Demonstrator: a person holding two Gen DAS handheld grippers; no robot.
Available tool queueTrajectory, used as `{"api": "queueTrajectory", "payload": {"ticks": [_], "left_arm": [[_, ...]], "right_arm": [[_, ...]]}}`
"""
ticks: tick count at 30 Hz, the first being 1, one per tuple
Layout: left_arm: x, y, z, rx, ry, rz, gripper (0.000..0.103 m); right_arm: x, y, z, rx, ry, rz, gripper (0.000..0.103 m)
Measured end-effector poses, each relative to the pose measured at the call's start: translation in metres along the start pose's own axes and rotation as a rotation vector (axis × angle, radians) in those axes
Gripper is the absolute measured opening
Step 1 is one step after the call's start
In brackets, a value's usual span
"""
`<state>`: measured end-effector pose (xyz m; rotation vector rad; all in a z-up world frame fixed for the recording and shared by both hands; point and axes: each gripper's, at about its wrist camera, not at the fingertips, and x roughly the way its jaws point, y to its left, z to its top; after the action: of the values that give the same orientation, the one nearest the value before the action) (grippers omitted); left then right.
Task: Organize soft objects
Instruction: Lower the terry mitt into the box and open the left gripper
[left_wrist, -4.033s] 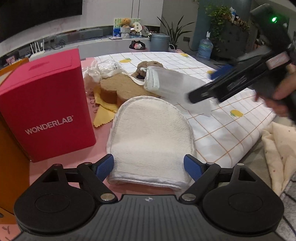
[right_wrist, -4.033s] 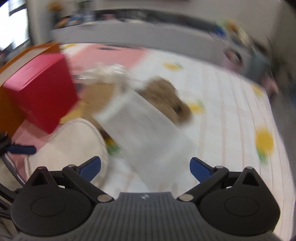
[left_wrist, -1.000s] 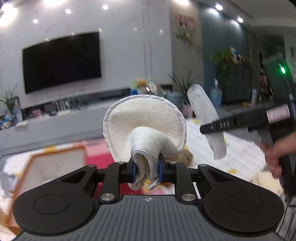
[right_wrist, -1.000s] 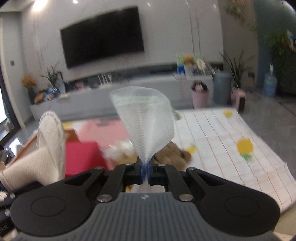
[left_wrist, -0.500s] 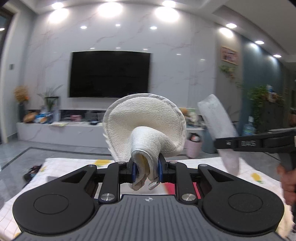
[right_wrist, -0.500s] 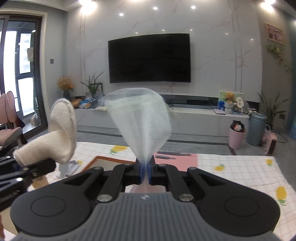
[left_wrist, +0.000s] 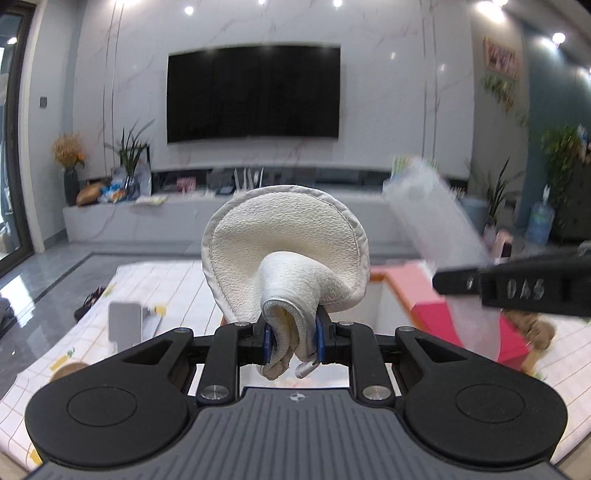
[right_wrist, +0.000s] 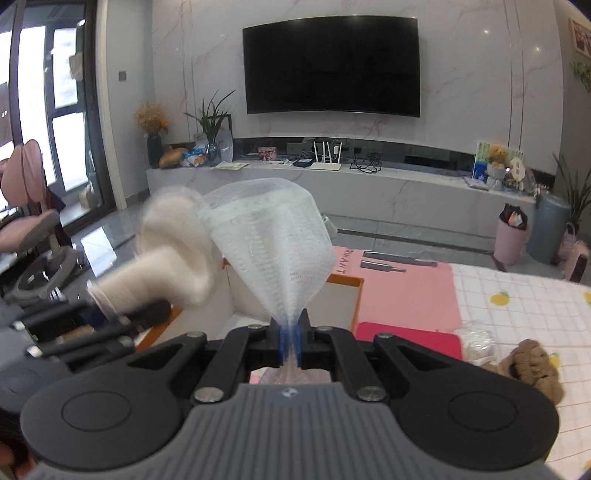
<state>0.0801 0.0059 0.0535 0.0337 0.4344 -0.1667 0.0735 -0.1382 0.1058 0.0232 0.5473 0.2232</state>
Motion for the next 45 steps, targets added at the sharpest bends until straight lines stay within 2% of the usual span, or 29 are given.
{"api": "queueTrajectory", "payload": {"ticks": [8,13,16,18,19,20,21,22,23,26,30,32,34,37,40,43,45], "left_arm": [[0.027,-0.002,-0.017,-0.024,0.13,0.027,0.024],[0.051,-0.008,-0.019,0.042,0.229,0.09,0.025],[0.066,-0.009,-0.024,0.031,0.265,0.101,0.032],[0.07,-0.01,-0.028,0.044,0.286,0.112,0.032],[0.069,-0.012,-0.028,0.06,0.285,0.117,0.037],[0.067,-0.012,-0.026,0.064,0.28,0.117,0.055],[0.066,-0.014,-0.024,0.065,0.275,0.118,0.066],[0.063,-0.014,-0.024,0.066,0.265,0.124,0.083],[0.059,-0.014,-0.024,0.066,0.251,0.136,0.091],[0.051,-0.012,-0.024,0.042,0.21,0.134,0.093],[0.039,-0.008,-0.024,-0.001,0.161,0.166,0.093],[0.034,0.002,-0.019,-0.047,0.129,0.166,0.094],[0.027,0.012,-0.014,-0.108,0.122,0.148,0.094],[0.021,0.029,-0.008,-0.181,0.115,0.129,0.094],[0.017,0.043,-0.005,-0.231,0.119,0.155,0.094],[0.018,0.056,-0.005,-0.259,0.135,0.175,0.094],[0.016,0.059,-0.006,-0.224,0.157,0.193,0.094]], "right_arm": [[0.058,-0.012,-0.01,0.13,-0.031,0.095,0.003],[0.084,-0.014,-0.011,0.111,-0.059,0.12,0.003],[0.086,-0.015,-0.018,0.116,-0.118,0.084,0.003],[0.084,-0.015,-0.029,0.096,-0.127,0.11,0.003],[0.084,-0.017,-0.034,0.097,-0.119,0.126,0.003],[0.083,-0.021,-0.038,0.109,-0.116,0.138,0.003],[0.083,-0.025,-0.042,0.131,-0.116,0.148,0.003],[0.082,-0.03,-0.044,0.162,-0.119,0.164,0.003],[0.08,-0.033,-0.045,0.178,-0.122,0.181,0.003],[0.087,-0.035,-0.053,0.171,-0.07,0.187,0.003],[0.089,-0.043,-0.057,0.223,-0.062,0.222,0.003],[0.094,-0.036,-0.062,0.165,-0.043,0.152,0.0],[0.095,-0.021,-0.064,0.06,-0.062,0.089,0.004],[0.099,-0.014,-0.063,0.055,-0.048,0.121,0.004],[0.101,-0.01,-0.064,0.031,-0.041,0.114,0.004],[0.103,-0.011,-0.061,0.027,-0.025,0.119,0.004],[0.104,-0.014,-0.059,0.027,-0.007,0.121,0.004]]}}
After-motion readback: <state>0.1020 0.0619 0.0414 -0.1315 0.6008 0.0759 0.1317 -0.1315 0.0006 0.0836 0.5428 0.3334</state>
